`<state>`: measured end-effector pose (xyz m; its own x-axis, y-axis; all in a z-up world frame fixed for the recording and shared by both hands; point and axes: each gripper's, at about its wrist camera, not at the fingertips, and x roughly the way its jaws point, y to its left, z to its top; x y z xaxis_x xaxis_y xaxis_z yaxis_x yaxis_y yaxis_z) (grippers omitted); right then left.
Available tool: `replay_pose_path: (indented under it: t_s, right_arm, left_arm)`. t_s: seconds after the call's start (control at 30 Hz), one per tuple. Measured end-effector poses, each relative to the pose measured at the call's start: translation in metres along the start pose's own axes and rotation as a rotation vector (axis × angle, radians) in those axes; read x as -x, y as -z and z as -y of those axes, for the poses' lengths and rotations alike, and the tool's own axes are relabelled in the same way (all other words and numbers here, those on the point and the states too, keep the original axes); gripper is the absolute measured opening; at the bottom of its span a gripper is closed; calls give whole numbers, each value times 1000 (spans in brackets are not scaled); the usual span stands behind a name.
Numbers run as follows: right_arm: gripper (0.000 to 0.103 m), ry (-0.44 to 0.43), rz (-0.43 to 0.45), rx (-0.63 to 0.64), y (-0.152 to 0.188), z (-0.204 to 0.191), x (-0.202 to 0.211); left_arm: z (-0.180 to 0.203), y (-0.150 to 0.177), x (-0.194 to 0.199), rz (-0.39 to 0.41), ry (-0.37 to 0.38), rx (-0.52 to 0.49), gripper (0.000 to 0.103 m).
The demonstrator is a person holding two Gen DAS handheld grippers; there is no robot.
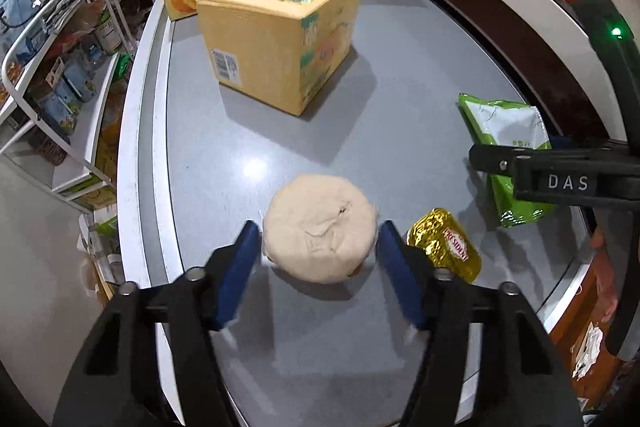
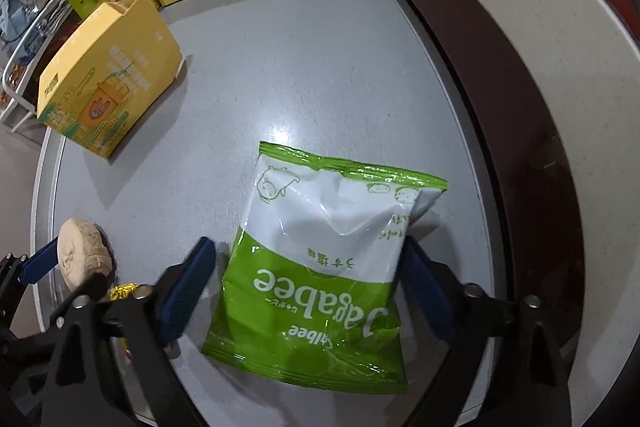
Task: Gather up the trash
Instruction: 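Grasp the bread roll with the left tool while the right tool grasps the green chip bag, then carry the bread roll and green chip bag over the white bin with both tools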
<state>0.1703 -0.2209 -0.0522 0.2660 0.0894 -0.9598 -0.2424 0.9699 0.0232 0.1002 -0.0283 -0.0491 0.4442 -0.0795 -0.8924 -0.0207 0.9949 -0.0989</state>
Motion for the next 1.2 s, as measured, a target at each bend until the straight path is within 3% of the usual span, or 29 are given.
replay_pose_path:
  t_s: [0.5,0.6,0.97,1.2]
  right_arm:
    - [67,-99,26,52,11,3,27]
    - [67,-107,38,60,18,15,33]
    - [66,-140,58,103,22,4,41]
    - [66,-194,89,133,31,4,67]
  left_arm:
    - [-7,5,6,21,31,30,51]
    - [-6,6,12,34,26,27,51]
    - [-3,11,29,63,6,28,51]
    - [0,18,52,92,31,26,51]
